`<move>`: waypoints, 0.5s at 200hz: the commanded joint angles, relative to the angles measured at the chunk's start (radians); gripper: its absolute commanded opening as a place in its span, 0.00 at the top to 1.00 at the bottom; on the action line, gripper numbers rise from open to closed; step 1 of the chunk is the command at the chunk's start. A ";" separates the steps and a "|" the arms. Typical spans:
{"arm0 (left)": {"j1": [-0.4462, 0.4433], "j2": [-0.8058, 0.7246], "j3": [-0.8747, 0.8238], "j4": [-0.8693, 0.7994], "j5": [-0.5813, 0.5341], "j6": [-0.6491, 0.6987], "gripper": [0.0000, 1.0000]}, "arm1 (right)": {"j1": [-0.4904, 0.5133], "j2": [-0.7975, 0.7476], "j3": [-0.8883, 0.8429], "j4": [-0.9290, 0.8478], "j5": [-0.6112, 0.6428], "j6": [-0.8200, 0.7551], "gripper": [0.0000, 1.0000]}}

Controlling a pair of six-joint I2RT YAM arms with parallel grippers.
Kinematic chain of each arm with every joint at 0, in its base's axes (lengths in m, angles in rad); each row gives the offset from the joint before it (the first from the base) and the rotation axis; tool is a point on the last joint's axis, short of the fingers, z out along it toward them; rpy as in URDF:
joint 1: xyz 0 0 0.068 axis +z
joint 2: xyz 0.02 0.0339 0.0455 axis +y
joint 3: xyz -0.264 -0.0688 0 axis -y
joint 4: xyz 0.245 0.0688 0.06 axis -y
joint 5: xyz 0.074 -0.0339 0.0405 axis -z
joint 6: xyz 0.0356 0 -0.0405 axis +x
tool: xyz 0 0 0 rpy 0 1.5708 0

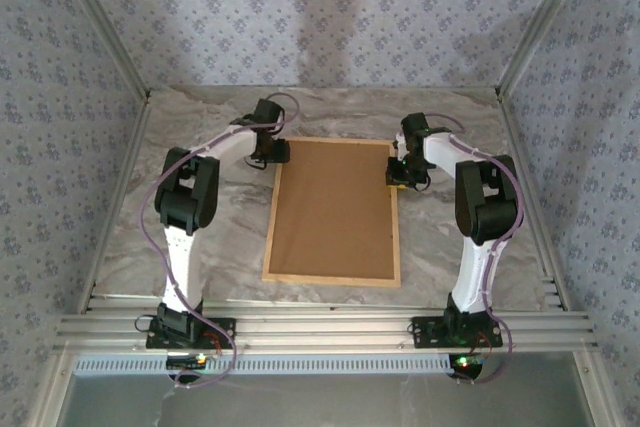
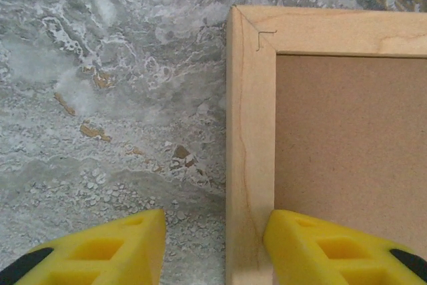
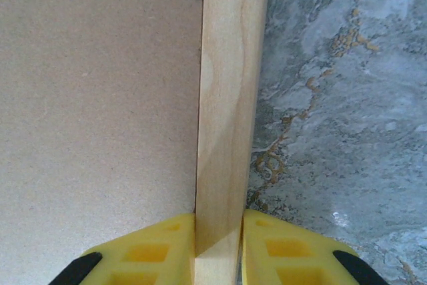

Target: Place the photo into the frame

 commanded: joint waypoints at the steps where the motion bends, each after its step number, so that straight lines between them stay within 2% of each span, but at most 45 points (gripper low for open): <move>1: -0.057 0.095 -0.015 -0.099 0.070 0.028 0.51 | 0.013 0.053 0.000 0.015 0.019 -0.020 0.77; 100: -0.091 0.144 0.066 -0.211 0.096 0.054 0.50 | 0.017 0.052 0.003 0.013 0.017 -0.024 0.77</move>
